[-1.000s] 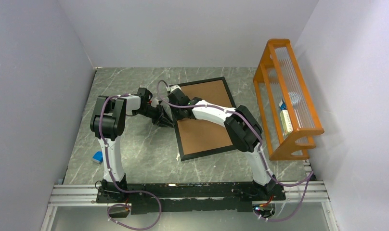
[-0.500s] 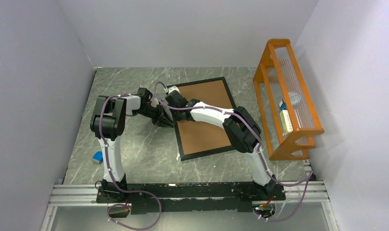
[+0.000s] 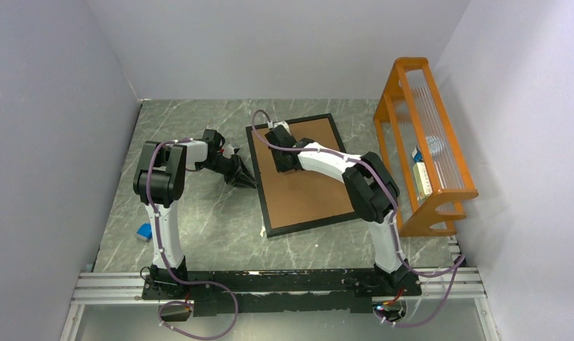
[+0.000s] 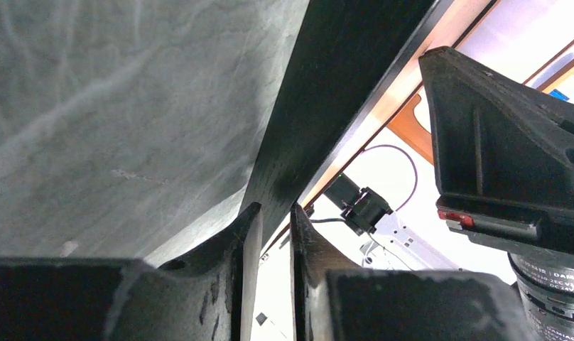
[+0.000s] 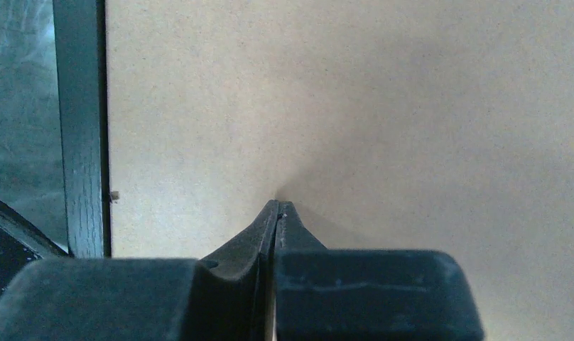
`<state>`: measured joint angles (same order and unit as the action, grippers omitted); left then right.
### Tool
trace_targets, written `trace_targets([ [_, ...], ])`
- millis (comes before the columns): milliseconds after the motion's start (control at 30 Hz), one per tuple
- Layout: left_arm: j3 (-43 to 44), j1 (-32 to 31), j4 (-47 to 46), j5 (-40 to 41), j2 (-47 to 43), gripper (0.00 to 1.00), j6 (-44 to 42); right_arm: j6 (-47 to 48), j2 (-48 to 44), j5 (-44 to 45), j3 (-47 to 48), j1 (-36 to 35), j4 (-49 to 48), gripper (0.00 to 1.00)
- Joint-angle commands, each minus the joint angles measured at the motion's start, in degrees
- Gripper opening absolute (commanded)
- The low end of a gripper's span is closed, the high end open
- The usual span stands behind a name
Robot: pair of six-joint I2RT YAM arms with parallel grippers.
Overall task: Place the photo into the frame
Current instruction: Install the photo frame at the center of the board.
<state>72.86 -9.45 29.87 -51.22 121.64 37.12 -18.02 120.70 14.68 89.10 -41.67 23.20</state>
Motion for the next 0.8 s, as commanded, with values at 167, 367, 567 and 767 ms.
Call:
trace_targets([
  [167,-2.38,-1.18,-0.07,12.44,1.65,0.34,-3.09,-0.13,-5.57,-9.72,-4.24,-0.26,1.15,0.28],
  [367,-1.78,-1.18,-2.38,9.59,2.07,0.45,-2.42,0.19,-2.19,-13.79,-0.94,-0.51,0.04,0.42],
  [567,-0.91,-1.4,-1.61,11.3,4.13,0.41,-1.67,0.75,2.21,-14.32,4.52,-0.82,2.07,0.47],
  [767,0.04,-1.58,2.79,16.98,5.87,0.29,-1.79,-0.7,4.17,-16.58,7.54,-0.79,2.47,0.52],
])
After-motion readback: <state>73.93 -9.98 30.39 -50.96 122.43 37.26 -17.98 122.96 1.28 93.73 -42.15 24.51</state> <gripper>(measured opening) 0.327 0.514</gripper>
